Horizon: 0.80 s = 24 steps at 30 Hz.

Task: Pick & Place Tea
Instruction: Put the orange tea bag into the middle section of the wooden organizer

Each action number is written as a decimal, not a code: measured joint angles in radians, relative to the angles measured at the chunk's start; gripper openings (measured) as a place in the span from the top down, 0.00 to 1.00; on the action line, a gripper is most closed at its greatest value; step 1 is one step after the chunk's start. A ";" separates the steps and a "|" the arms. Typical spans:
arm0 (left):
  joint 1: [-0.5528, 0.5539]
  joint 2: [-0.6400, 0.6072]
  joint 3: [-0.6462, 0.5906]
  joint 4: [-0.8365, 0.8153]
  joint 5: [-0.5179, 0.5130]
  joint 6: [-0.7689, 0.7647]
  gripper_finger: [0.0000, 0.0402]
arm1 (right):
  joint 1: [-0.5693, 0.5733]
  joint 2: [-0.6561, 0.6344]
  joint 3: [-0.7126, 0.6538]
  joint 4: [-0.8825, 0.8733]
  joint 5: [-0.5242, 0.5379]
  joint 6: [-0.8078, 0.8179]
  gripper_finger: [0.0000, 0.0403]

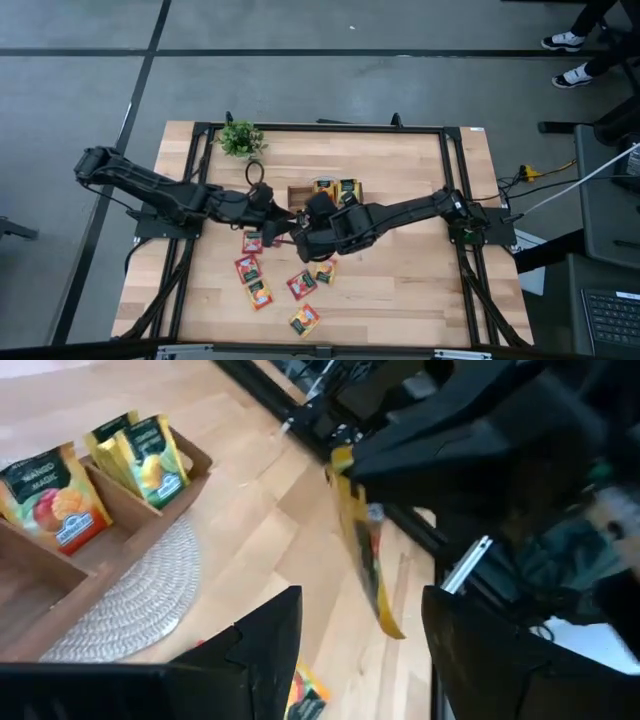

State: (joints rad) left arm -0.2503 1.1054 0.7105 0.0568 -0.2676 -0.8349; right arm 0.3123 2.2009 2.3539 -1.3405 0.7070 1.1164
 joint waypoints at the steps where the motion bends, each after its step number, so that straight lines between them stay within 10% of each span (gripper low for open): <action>1: 0.003 0.006 0.000 0.000 0.000 0.000 0.50 | -0.002 0.000 0.000 0.002 0.000 -0.001 1.00; 15: 0.066 0.022 0.000 0.060 0.005 0.034 0.54 | -0.003 0.000 0.000 0.005 -0.020 -0.008 1.00; 24: 0.077 0.035 0.000 0.070 0.050 0.082 0.92 | -0.004 0.000 0.000 0.004 -0.020 -0.025 1.00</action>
State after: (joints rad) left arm -0.1730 1.1402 0.7109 0.1271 -0.2173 -0.7528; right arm 0.3080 2.2009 2.3543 -1.3361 0.6870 1.0910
